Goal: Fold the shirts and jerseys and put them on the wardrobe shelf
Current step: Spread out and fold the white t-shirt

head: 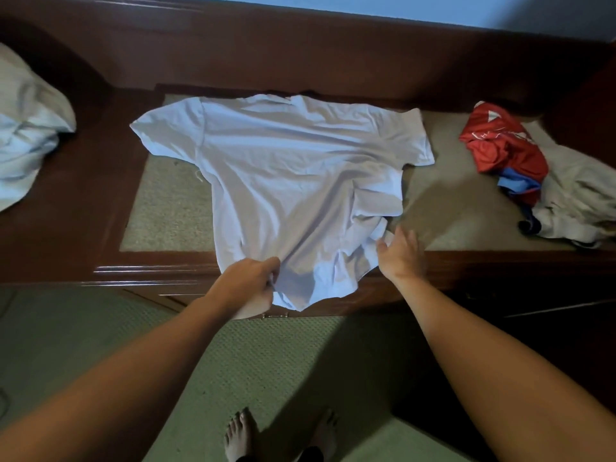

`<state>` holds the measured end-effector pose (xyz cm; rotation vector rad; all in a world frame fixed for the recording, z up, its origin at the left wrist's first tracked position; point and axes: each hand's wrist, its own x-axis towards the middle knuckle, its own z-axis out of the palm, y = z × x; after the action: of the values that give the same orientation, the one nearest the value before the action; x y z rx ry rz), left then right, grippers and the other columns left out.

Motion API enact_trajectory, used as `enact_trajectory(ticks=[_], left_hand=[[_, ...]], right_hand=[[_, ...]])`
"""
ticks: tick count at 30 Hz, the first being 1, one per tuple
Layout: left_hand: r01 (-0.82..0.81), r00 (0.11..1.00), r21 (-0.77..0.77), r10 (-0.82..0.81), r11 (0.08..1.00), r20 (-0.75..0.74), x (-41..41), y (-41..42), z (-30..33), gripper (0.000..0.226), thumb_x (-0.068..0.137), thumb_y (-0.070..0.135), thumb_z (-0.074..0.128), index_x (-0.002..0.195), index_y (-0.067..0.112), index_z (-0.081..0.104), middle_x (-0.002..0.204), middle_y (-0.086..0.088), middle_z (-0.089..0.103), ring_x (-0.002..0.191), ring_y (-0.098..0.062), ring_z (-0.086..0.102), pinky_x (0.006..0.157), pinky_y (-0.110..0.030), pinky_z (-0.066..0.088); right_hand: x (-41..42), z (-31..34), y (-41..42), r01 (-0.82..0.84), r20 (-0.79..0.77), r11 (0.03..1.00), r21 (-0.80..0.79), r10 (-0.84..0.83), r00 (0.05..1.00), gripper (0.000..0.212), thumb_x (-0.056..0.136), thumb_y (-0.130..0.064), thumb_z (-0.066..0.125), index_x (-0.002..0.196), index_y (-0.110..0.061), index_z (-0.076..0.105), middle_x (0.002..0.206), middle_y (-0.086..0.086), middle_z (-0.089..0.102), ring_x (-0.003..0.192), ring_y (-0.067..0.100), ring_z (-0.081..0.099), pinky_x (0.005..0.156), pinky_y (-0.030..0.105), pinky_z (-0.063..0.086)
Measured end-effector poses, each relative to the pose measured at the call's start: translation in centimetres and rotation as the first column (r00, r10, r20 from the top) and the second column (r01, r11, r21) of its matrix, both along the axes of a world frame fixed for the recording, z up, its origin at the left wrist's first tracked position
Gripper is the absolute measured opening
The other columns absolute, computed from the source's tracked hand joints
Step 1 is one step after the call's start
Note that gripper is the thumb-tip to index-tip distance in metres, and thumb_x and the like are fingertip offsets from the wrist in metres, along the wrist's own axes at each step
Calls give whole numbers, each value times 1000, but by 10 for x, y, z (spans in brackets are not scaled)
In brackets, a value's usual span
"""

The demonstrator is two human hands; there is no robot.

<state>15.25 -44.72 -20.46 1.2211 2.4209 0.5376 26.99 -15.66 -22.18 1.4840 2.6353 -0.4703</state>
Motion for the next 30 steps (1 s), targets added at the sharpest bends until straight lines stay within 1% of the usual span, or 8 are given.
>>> enact_trajectory(ticks=[2, 5, 8, 12, 19, 23, 26, 30], left_hand=[[29, 999, -82, -26, 996, 35, 4, 1, 3, 15, 82, 13, 55, 92, 23, 49, 81, -4, 63, 75, -30, 54, 62, -33, 33], [107, 992, -221, -87, 969, 96, 6, 1, 7, 17, 81, 19, 53, 93, 30, 49, 88, -4, 63, 81, -27, 52, 64, -33, 34], [154, 988, -305, -140, 940, 68, 2, -13, 7, 23, 84, 21, 49, 100, 33, 61, 95, -8, 66, 94, -30, 61, 70, -33, 44], [129, 989, -355, -148, 926, -25, 1, -35, 8, 29, 86, 18, 48, 101, 33, 68, 100, -6, 69, 96, -29, 64, 74, -31, 48], [161, 975, -557, -220, 815, -40, 0, -63, 3, 35, 79, 20, 48, 99, 28, 75, 97, -1, 74, 91, -25, 65, 76, -30, 53], [222, 967, -655, -248, 723, 54, 4, -65, 1, 34, 90, 37, 47, 107, 25, 74, 113, -5, 69, 100, -26, 63, 79, -33, 50], [144, 986, -549, -168, 823, 7, 5, -56, -3, 39, 94, 46, 45, 123, 29, 65, 126, -7, 64, 106, -27, 64, 84, -35, 50], [-157, 972, -236, 107, 959, -209, 2, -29, -9, 24, 97, 31, 48, 108, 18, 64, 111, -6, 65, 101, -30, 62, 74, -38, 46]], right_hand=[[0, 1, -3, -18, -46, 1000, -4, 18, 999, 31, 101, -29, 54, 125, -11, 61, 124, 11, 59, 114, 33, 56, 90, 41, 47], [11, 11, -10, 180, -289, 967, -179, -226, 930, 12, 93, -14, 62, 103, -8, 66, 100, 6, 58, 94, 23, 55, 77, 30, 40], [45, 20, -21, 284, -391, 914, -288, -383, 837, 9, 90, -19, 63, 87, -11, 62, 87, 4, 62, 84, 27, 62, 69, 29, 41], [104, 6, -37, 308, -186, 936, -173, -338, 923, 13, 94, -27, 56, 85, -17, 58, 85, 3, 60, 74, 20, 57, 67, 33, 49], [148, -15, -26, 434, 16, 898, -77, -434, 901, 21, 101, -30, 54, 111, -12, 57, 99, 11, 61, 81, 30, 58, 71, 37, 48], [139, -16, -23, 382, 140, 923, -37, -374, 917, 35, 99, -27, 56, 131, -16, 49, 128, 15, 55, 101, 37, 62, 76, 42, 51], [118, -15, -31, 234, 112, 969, 75, -241, 964, 37, 99, -30, 57, 134, -22, 49, 132, 10, 48, 105, 32, 60, 81, 43, 54], [76, -11, -41, -36, -36, 993, 109, 40, 999, 23, 101, -28, 53, 122, -20, 57, 126, 10, 53, 114, 34, 56, 84, 46, 54]])
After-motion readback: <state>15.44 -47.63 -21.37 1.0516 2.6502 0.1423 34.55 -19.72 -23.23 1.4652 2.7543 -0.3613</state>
